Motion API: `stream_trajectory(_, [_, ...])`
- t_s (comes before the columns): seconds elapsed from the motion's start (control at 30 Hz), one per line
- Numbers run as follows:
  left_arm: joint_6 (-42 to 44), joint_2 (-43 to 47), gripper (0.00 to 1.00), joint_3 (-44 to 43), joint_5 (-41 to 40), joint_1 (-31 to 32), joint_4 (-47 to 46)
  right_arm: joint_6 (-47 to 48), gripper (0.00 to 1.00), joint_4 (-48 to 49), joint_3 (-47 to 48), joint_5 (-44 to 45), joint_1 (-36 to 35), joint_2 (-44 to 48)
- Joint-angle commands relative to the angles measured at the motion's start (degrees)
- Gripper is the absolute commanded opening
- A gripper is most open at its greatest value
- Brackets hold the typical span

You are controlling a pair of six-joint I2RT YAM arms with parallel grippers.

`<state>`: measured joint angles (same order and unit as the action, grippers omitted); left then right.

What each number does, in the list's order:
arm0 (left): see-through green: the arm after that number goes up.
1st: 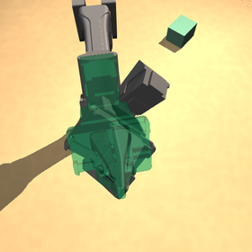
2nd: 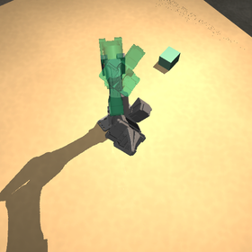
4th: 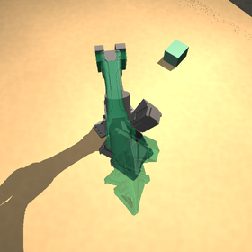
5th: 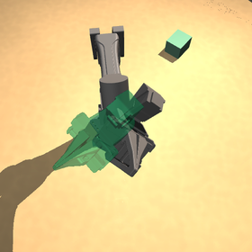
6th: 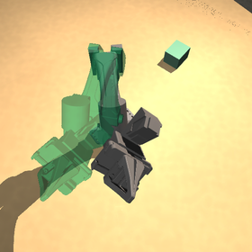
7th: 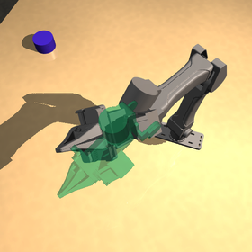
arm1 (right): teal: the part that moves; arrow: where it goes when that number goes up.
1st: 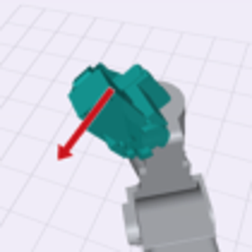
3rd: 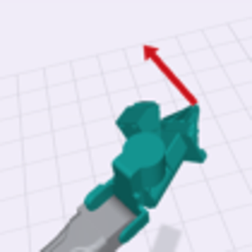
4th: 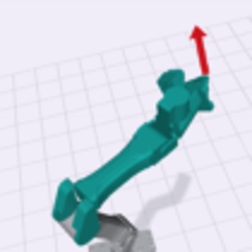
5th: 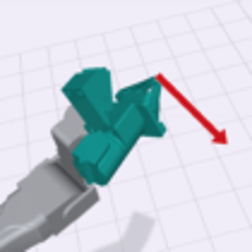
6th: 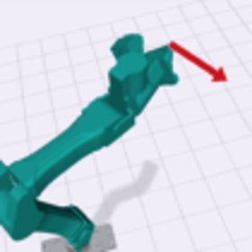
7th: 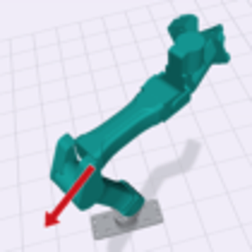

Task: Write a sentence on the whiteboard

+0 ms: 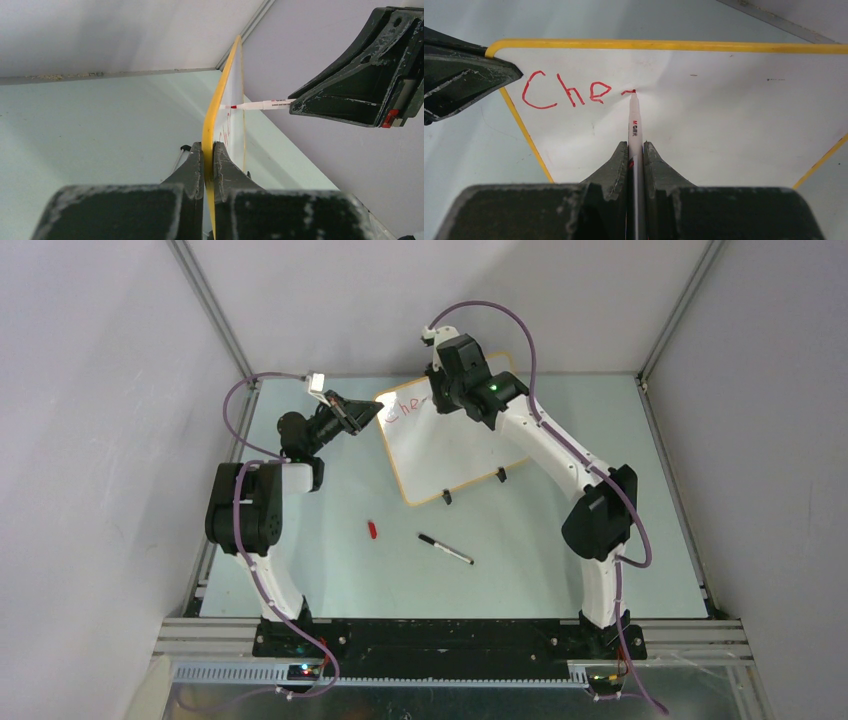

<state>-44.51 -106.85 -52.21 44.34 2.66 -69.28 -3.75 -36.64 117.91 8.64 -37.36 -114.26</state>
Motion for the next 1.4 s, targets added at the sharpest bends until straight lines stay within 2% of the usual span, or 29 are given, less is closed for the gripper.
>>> stream_trajectory(0.0, [6.63,1.47,0.00,0.28,2.17,1.46,1.27,1.49,0.00,0.31,3.94,1.80,-0.24,-1.23])
stream_trajectory(0.83, [6.54,1.55,0.00,0.35,2.30,1.48,1.00,2.75,0.00,-0.81,4.99,0.15,-1.92,-1.98])
stream_trajectory(1.37, [6.54,1.65,0.00,0.44,2.22,1.62,0.95,2.80,0.00,-1.83,2.08,3.11,-2.23,-0.78])
